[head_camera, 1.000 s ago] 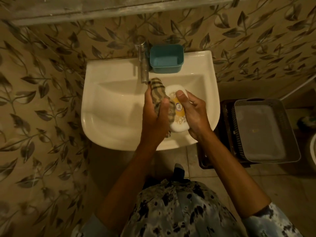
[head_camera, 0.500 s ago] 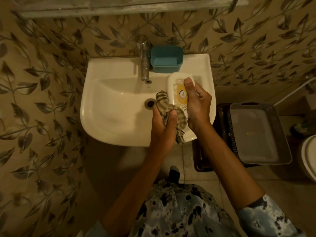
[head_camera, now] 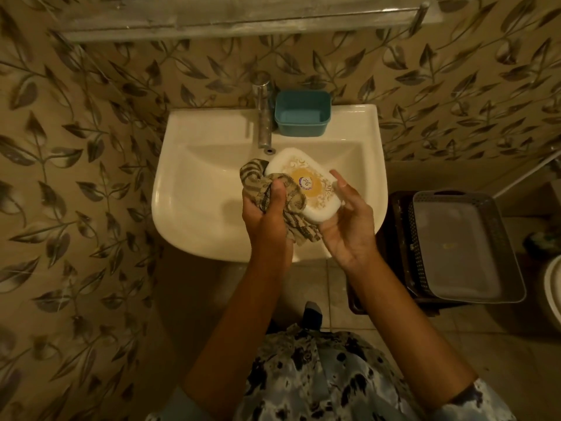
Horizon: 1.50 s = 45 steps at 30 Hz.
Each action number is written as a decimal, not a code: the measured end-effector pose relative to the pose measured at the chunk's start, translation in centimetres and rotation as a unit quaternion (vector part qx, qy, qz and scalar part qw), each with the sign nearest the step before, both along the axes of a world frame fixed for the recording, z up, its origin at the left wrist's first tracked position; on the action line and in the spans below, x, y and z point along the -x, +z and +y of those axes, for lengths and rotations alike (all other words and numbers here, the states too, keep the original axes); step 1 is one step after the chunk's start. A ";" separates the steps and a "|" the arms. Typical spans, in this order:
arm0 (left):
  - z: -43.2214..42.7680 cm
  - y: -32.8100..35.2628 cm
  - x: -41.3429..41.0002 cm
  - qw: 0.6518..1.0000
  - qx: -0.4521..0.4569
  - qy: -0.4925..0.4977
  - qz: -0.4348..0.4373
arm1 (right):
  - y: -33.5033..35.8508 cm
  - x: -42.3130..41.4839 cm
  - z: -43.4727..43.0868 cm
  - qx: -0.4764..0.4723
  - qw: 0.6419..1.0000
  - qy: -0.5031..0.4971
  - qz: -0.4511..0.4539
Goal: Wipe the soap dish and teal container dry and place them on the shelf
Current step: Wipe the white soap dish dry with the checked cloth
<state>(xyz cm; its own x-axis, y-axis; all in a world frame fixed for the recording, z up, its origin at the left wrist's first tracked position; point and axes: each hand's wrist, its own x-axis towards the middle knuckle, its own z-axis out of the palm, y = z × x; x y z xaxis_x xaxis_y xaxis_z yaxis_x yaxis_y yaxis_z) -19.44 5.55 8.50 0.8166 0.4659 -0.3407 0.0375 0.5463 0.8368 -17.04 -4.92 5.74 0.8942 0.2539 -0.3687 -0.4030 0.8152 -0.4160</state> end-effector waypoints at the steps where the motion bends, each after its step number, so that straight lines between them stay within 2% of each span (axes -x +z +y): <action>1: -0.5 0.0 0.3 1.000 -0.027 0.008 0.004 | -0.1 0.3 0.5 0.008 1.000 -0.011 0.008; 5: -1.4 -0.4 1.9 0.984 -0.176 -0.030 0.018 | 0.0 0.0 0.8 0.191 0.978 -0.079 -0.005; 8: -0.7 -0.7 2.4 0.969 -0.235 -0.062 0.041 | 0.0 -0.5 -0.4 0.271 0.960 -0.052 -0.052; 11: 0.9 -0.2 1.8 0.949 -0.282 -0.129 0.056 | -0.2 -1.0 -1.9 0.313 0.945 0.020 -0.090; 15: 3.7 0.5 -0.5 0.906 -0.303 -0.281 0.089 | -0.3 -1.3 -3.5 0.342 0.916 0.110 -0.178; 17: 3.8 0.6 -1.0 0.902 -0.289 -0.305 0.103 | -0.5 -1.4 -3.3 0.364 0.904 0.096 -0.202; 19: 2.8 0.2 -0.7 0.922 -0.266 -0.259 0.114 | -0.8 -1.9 -2.6 0.361 0.917 0.026 -0.167; 22: 0.6 -1.2 1.6 0.933 -0.287 -0.182 0.120 | -1.1 -2.6 -1.7 0.342 0.933 -0.055 -0.095; 25: 0.3 -2.3 3.2 0.944 -0.274 -0.154 0.098 | -1.6 -2.9 -2.1 0.361 0.923 0.023 -0.128; 29: 2.5 -2.0 1.7 0.945 -0.218 -0.212 0.122 | -1.0 -3.5 -3.2 0.347 0.904 0.177 -0.175; 32: 3.2 -1.5 0.7 0.949 -0.160 -0.249 0.112 | 0.0 -4.6 -3.4 0.343 0.901 0.205 -0.167; 33: 3.2 -1.4 0.6 0.955 -0.136 -0.244 0.099 | 0.2 -4.9 -3.1 0.345 0.908 0.187 -0.148; 35: 2.8 -1.4 0.6 0.969 -0.109 -0.206 0.081 | 0.1 -5.4 -2.2 0.321 0.941 0.095 -0.051; 37: 1.5 -1.7 1.1 0.981 -0.108 -0.142 0.079 | -0.2 -5.1 -1.1 0.236 0.969 -0.008 0.069; 38: 0.7 -1.8 1.3 0.985 -0.100 -0.110 0.084 | -0.3 -4.7 -0.4 0.193 0.976 -0.032 0.091; 41: -1.1 -2.1 1.8 0.993 -0.052 -0.032 0.099 | -0.8 -3.0 1.8 0.161 0.986 -0.018 0.049; 43: -1.2 -2.4 2.2 0.993 -0.052 -0.019 0.104 | -1.2 -2.1 2.6 0.215 0.977 0.006 0.000; 45: -0.9 -2.9 2.8 0.988 -0.100 -0.039 0.107 | -1.6 -1.8 2.6 0.272 0.961 0.022 -0.045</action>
